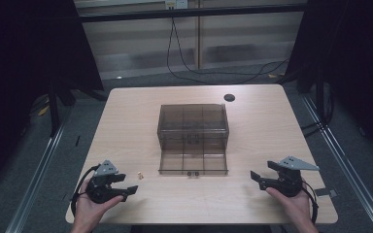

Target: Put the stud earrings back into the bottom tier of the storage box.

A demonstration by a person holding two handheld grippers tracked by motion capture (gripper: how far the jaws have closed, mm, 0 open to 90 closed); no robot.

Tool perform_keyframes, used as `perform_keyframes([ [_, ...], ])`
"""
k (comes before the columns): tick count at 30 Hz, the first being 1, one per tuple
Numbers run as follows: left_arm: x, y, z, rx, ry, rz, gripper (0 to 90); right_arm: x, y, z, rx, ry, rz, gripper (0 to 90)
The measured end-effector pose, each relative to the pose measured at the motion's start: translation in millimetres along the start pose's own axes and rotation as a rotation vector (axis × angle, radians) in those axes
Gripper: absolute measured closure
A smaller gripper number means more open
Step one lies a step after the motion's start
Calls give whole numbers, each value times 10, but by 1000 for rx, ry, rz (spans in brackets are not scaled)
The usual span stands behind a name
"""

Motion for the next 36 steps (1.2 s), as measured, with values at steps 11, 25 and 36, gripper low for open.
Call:
perform_keyframes([
  [11,204,-153,-90,19,-77,-136,397,4,-12,-13,6,5,-4,179],
  [25,422,-264,-137,9,-213,-236,605,4,-24,-9,14,6,-12,181],
  [36,542,-344,-187,-48,-283,-284,732,4,-25,-10,14,10,-14,182],
])
Point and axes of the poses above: each handheld gripper's, and its own axes: y roughly backward along the jaws, x roughly out of its top, z roughly to its right, the point moved 1 cm from there along -y, roughly forward along the jaws, and after that the axes turned 7 degrees about x, right-handed, at the moved point
